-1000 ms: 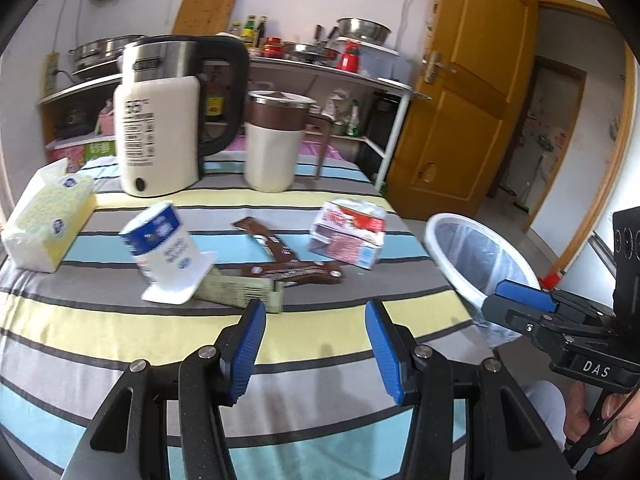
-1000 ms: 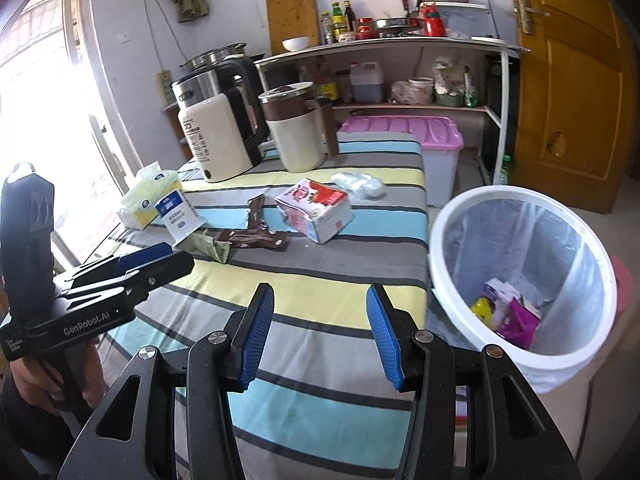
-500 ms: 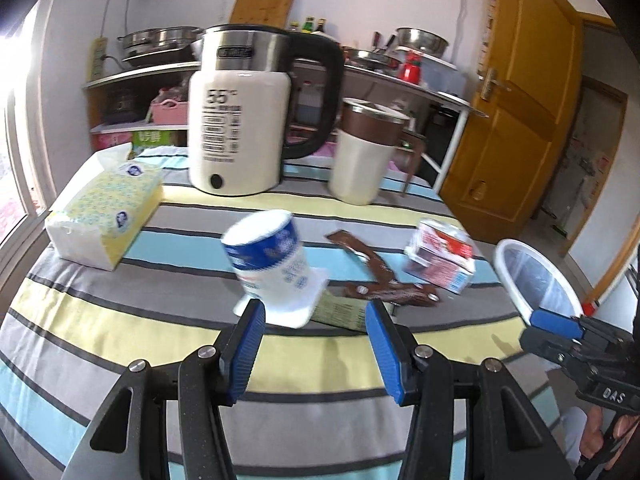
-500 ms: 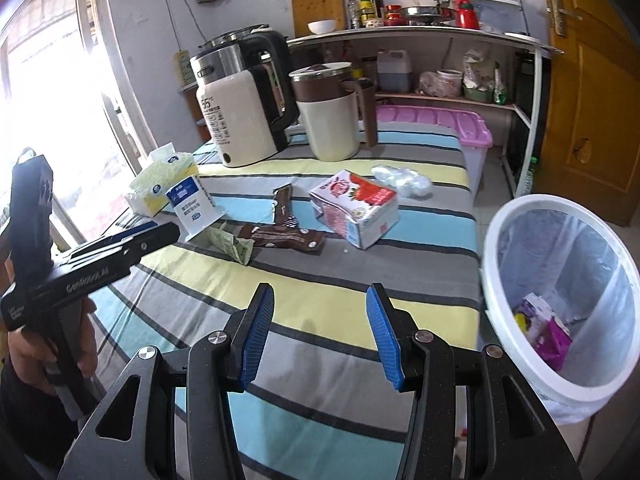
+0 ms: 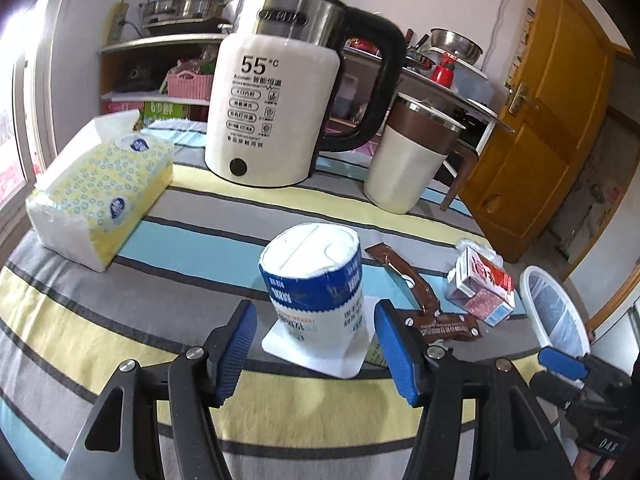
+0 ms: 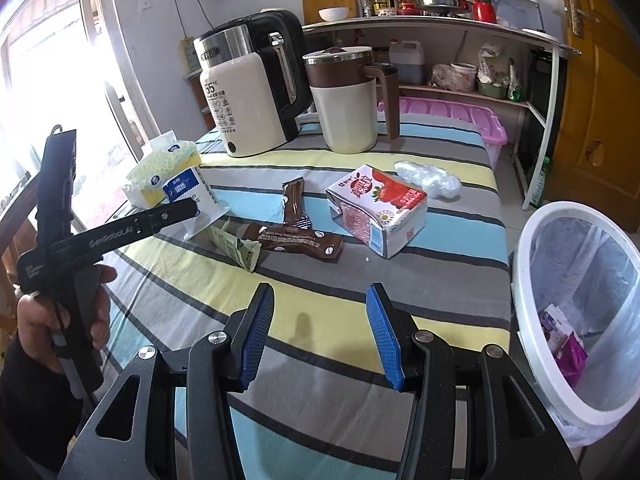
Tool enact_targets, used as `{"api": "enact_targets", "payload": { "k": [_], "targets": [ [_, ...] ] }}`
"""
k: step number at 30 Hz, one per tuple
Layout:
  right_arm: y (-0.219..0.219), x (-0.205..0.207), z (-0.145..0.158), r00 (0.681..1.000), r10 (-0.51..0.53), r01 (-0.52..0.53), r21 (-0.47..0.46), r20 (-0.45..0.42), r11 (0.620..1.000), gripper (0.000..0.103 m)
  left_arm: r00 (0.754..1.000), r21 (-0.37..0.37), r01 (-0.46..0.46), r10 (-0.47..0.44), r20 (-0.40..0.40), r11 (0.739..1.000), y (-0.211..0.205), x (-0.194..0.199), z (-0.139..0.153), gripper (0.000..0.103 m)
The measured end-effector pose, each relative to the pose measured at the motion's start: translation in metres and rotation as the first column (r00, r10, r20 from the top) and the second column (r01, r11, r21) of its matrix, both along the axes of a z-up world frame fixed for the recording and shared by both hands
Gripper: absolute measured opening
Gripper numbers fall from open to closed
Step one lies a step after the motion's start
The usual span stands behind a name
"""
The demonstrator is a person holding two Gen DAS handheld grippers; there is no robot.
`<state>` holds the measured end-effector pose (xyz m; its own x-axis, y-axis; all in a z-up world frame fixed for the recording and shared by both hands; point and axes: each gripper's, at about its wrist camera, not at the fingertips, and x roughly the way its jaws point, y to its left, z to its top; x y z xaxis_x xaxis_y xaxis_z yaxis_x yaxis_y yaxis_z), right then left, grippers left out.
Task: Collect trash
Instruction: 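Grasp the white-blue yogurt cup with the left gripper while the right gripper grasps the brown chocolate wrapper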
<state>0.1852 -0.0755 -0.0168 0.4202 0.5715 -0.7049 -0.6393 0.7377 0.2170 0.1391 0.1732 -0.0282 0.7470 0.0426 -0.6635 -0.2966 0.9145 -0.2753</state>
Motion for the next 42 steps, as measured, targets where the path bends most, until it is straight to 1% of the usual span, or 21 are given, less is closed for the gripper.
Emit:
{"api": "enact_targets", "payload": {
  "k": [2,9,10,11,18,29,33,37,42],
  "targets": [
    [0.003,0.001,-0.001,1.000,0.005,-0.005,-0.004,-0.001,1.000,0.049,1.000,-0.019,0.003,-0.003,0.001,1.000,0.002,0.005,-0.002,0.061],
    [0.011,0.006,-0.004,1.000,0.012,-0.012,-0.017,-0.006,1.000,0.049,1.000,-0.024,0.018,-0.019,-0.004,1.000,0.001,0.018,-0.004,0.061],
    [0.012,0.007,-0.004,1.000,0.013,-0.014,-0.019,-0.006,1.000,0.049,1.000,-0.025,0.019,-0.019,-0.006,1.000,0.001,0.018,-0.004,0.054],
    [0.014,0.008,-0.005,1.000,0.015,-0.015,-0.023,-0.005,1.000,0.049,1.000,-0.022,0.020,-0.020,-0.012,1.000,0.001,0.018,-0.005,0.052],
    [0.031,0.025,-0.010,0.999,0.040,-0.040,-0.038,-0.011,0.998,0.049,1.000,-0.020,0.026,-0.026,0.011,0.999,0.002,0.006,-0.005,0.051],
    [0.066,0.047,-0.017,0.992,0.123,-0.122,-0.082,0.010,0.989,0.049,0.999,-0.025,0.003,-0.002,0.042,1.000,0.015,-0.016,0.001,0.051],
    [0.077,0.053,-0.023,0.985,0.169,-0.166,-0.131,0.012,0.977,0.049,0.999,-0.032,-0.001,0.002,0.042,0.999,0.019,-0.020,-0.002,0.051],
    [0.082,0.057,-0.034,0.977,0.213,-0.213,-0.176,-0.020,0.961,0.049,0.999,-0.040,-0.004,0.006,0.042,0.999,0.022,-0.021,-0.003,0.051],
    [0.084,0.054,-0.035,0.969,0.248,-0.245,-0.192,-0.011,0.950,0.049,0.999,-0.045,0.000,0.002,0.042,0.999,0.023,-0.022,-0.004,0.051]
  ]
}}
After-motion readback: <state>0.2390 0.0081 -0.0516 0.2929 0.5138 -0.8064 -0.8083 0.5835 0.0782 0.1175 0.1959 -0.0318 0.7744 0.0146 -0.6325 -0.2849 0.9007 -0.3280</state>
